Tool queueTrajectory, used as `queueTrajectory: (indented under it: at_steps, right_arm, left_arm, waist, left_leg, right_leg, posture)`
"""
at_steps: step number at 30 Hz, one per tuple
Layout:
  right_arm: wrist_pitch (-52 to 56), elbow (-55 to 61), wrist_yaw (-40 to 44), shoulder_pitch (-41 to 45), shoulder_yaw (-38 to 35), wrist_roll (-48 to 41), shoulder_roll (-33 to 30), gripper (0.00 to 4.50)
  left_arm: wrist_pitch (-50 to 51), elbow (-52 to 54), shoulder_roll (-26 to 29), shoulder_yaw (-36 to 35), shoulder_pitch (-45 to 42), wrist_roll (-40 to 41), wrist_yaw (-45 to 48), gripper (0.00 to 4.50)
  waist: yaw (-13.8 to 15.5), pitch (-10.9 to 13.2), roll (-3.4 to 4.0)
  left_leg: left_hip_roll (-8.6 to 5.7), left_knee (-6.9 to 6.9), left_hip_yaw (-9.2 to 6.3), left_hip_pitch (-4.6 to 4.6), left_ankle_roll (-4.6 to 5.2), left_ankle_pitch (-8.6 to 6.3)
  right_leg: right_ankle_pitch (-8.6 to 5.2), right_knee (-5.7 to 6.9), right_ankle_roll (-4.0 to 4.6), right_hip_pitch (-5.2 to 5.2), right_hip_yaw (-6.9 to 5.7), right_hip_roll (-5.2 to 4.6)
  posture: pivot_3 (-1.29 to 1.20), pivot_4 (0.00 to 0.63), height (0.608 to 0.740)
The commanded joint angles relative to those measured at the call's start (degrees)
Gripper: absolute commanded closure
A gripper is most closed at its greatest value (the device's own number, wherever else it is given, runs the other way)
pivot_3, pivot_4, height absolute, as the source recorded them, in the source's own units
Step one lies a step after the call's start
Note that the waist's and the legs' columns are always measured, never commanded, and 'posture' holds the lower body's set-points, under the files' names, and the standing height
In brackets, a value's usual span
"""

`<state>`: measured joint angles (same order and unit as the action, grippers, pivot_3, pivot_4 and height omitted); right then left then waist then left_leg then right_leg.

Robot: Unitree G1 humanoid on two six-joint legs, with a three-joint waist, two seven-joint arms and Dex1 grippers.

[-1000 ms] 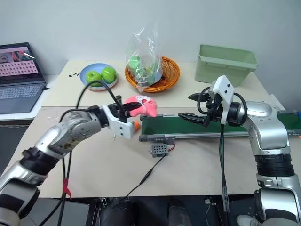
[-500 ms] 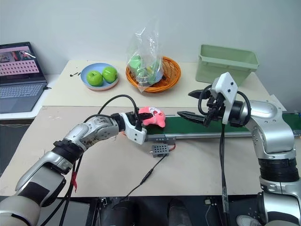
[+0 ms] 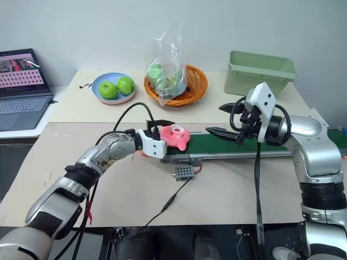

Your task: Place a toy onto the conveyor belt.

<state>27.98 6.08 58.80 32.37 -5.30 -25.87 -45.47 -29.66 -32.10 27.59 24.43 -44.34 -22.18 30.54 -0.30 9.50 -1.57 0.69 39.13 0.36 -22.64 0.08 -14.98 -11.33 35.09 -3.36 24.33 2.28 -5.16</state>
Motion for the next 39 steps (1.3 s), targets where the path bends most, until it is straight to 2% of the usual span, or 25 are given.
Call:
queueTrajectory:
  at_steps: [1, 9, 16, 20, 24, 30, 39]
  right_arm:
    - [-1.7, 0.0, 0.4, 1.6, -0.9, -0.1, -0.3, 0.00]
    - [-2.3, -1.1, 1.2, 2.5, -0.6, 0.3, -0.2, 0.00]
    - [-2.3, -1.8, 2.9, 3.4, -0.1, 0.3, -0.8, 0.00]
    - [-2.5, -2.5, 4.2, 4.9, 0.5, 0.6, -1.0, 0.00]
    - [-2.8, -3.0, 5.2, 6.2, 0.7, 0.4, -0.9, 0.00]
    - [-3.0, -4.1, 6.4, 7.5, 1.6, 0.3, 0.0, 0.00]
    - [-3.3, -5.4, 7.5, 8.7, 2.3, 0.7, 0.8, 0.00]
  left_arm:
    - [5.0, 5.8, 0.4, -4.0, 1.1, 5.3, 4.0, 0.06]
    - [30.2, 24.4, 2.7, -12.1, 8.4, 20.7, 16.8, 0.06]
    - [57.2, 39.7, 2.4, -21.3, 11.1, 39.6, 20.3, 0.06]
    - [67.8, 46.3, 6.5, -25.8, 15.3, 49.5, 24.4, 0.06]
    - [68.8, 48.3, 9.0, -28.2, 17.6, 52.0, 24.4, 0.06]
    - [69.5, 50.1, 6.3, -29.0, 17.8, 53.5, 19.3, 0.06]
    - [70.5, 52.6, 6.7, -29.4, 18.5, 54.9, 16.1, 0.06]
  waist:
    - [0.0, 0.0, 0.00]
    - [-0.5, 0.0, 0.00]
    - [-0.5, 0.0, 0.00]
    - [-0.8, 0.0, 0.00]
    - [-0.8, 0.0, 0.00]
    - [-0.3, 0.0, 0.00]
    - [-0.5, 0.0, 0.00]
  left_leg:
    - [0.00, 0.01, 0.00, 0.00, 0.00, 0.00]
    - [0.02, 0.02, -0.01, -0.01, 0.00, 0.00]
    - [0.04, 0.06, -0.05, 0.01, 0.00, 0.00]
    - [0.06, 0.06, -0.05, 0.01, 0.01, -0.01]
    - [0.09, 0.06, -0.04, 0.08, 0.01, 0.00]
    - [0.05, 0.07, -0.02, 0.22, -0.01, 0.00]
    - [0.05, 0.06, -0.01, 0.21, -0.01, 0.00]
  right_leg:
    - [0.00, 0.00, 0.00, 0.00, 0.00, 0.00]
    - [0.00, 0.03, 0.00, 0.00, 0.00, 0.01]
    - [0.00, 0.07, 0.00, -0.01, 0.00, 0.02]
    - [0.00, 0.05, 0.00, -0.01, 0.01, 0.04]
    - [-0.01, 0.01, 0.00, 0.01, 0.03, 0.06]
    - [-0.01, -0.07, 0.01, -0.15, 0.03, 0.03]
    - [-0.01, -0.04, 0.01, -0.10, 0.06, 0.04]
  posture:
    - [0.00, 0.150, 0.740]
    - [0.00, 0.150, 0.740]
    - [0.00, 0.150, 0.740]
    - [0.00, 0.150, 0.740]
    - [0.00, 0.150, 0.740]
    - [0.00, 0.150, 0.740]
    - [0.00, 0.150, 0.740]
